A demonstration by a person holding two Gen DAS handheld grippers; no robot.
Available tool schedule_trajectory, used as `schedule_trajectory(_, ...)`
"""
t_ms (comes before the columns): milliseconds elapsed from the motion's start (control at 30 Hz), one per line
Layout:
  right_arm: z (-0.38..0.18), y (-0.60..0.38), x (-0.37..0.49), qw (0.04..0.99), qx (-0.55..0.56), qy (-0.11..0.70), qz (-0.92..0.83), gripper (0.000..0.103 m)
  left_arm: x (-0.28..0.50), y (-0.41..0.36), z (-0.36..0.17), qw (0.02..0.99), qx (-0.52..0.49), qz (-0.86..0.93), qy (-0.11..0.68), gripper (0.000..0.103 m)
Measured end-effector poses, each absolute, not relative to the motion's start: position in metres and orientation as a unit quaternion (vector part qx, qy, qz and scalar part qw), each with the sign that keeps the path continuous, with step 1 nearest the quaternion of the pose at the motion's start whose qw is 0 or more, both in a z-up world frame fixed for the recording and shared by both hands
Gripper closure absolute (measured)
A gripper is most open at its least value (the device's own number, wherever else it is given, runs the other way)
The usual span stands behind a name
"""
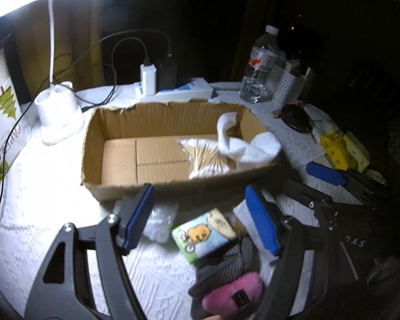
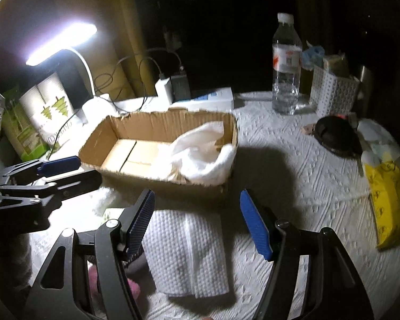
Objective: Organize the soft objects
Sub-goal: 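Grasp a second white paper towel with the right tool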
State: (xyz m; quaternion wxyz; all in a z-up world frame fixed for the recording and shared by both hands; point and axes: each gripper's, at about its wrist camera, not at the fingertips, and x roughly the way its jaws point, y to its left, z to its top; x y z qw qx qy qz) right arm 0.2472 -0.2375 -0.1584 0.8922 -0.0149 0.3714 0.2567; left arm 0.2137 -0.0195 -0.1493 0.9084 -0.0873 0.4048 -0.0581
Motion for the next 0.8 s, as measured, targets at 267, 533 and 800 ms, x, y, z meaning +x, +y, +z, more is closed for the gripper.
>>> schedule_trajectory(267,-0.192,-0.239,0.242,0.877,-0.011,0.406,0.257,0.033,0.194,-0.014,-0.167,0.903,-0.092,-0.054,0.415,0.031)
schedule_trajectory(533,-0.215,-0.234,0.235,0.86,-0.003,0.43,0.274,0.034,0.182,-0.013,-0.182,0.897,-0.089,-0.052,0.43,0.031)
schedule_trajectory(800,-0.209,-0.232,0.221,0.86,-0.011,0.412,0.3,0.092,0.177,-0.021,-0.186,0.894,-0.083,-0.056,0.437,0.031)
